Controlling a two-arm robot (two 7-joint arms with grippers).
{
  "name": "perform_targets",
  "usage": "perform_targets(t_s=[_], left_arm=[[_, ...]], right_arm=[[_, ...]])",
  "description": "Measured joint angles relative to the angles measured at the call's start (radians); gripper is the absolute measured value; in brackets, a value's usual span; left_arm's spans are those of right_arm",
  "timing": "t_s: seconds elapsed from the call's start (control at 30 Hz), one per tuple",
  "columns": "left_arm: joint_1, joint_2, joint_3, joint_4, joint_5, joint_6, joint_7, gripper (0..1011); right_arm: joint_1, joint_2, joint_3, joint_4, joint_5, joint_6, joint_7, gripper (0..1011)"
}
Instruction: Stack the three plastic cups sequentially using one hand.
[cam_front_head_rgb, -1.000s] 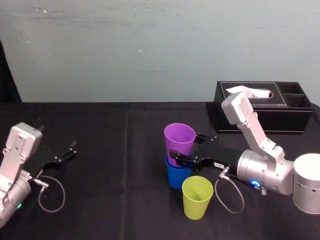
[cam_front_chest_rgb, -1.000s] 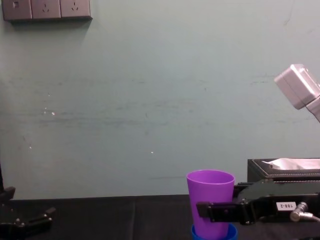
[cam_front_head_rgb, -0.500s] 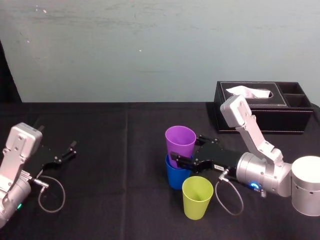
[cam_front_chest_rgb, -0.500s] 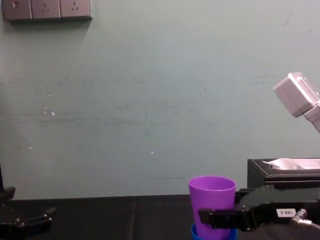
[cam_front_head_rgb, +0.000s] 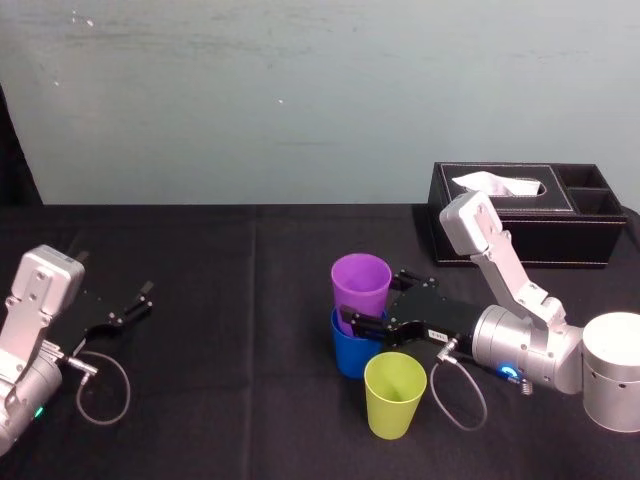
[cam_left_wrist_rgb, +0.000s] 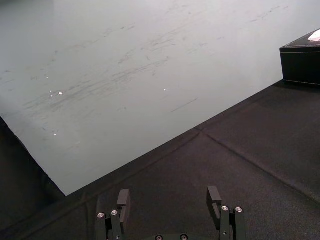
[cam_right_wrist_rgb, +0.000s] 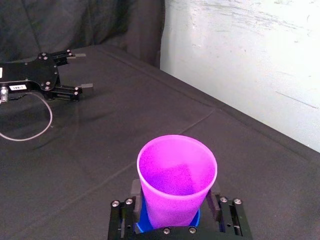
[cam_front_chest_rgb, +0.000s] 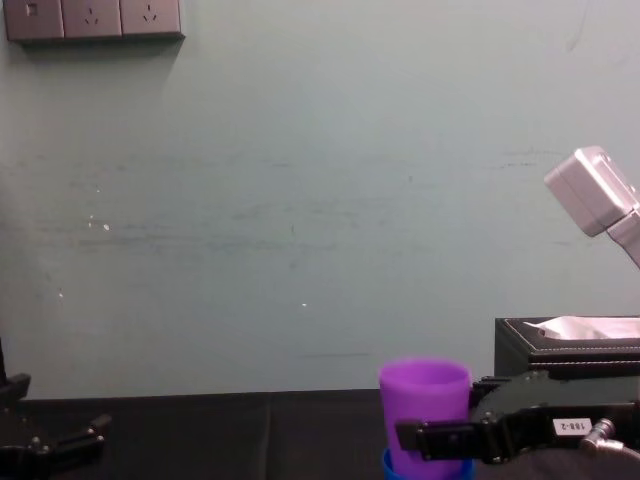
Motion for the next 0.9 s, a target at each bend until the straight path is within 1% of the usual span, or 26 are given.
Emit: perform_targets(t_s=[0.07, 0.17, 0.27, 0.3, 0.53, 0.7, 0.9], left_arm=[[0.0, 0.0, 0.0, 0.0, 0.0, 0.0, 0.0, 1000], [0.0, 0.0, 0.0, 0.0, 0.0, 0.0, 0.0, 1000], [0.0, 0.0, 0.0, 0.0, 0.0, 0.0, 0.0, 1000], [0.0, 0.0, 0.0, 0.0, 0.0, 0.0, 0.0, 1000], [0.0, 0.0, 0.0, 0.0, 0.0, 0.0, 0.0, 1000], [0.0, 0.0, 0.0, 0.0, 0.0, 0.0, 0.0, 1000], [0.0, 0.0, 0.0, 0.0, 0.0, 0.0, 0.0, 1000]], right_arm=[[0.0, 0.0, 0.0, 0.0, 0.001, 0.0, 0.0, 821], [0.0, 0.0, 0.0, 0.0, 0.001, 0.0, 0.0, 929], [-0.001, 0.0, 0.001, -0.001, 0.001, 0.0, 0.0, 973], [-0.001, 0.0, 0.001, -0.001, 0.001, 0.0, 0.0, 1003], [-0.001, 0.0, 0.001, -0.002, 0.002, 0.0, 0.0, 1003], [-0.026, 0.011, 0.038, -0.041, 0.01, -0.032, -0.016, 1003], [-0.056, 0.035, 0.072, -0.09, 0.026, -0.04, -0.019, 1003]])
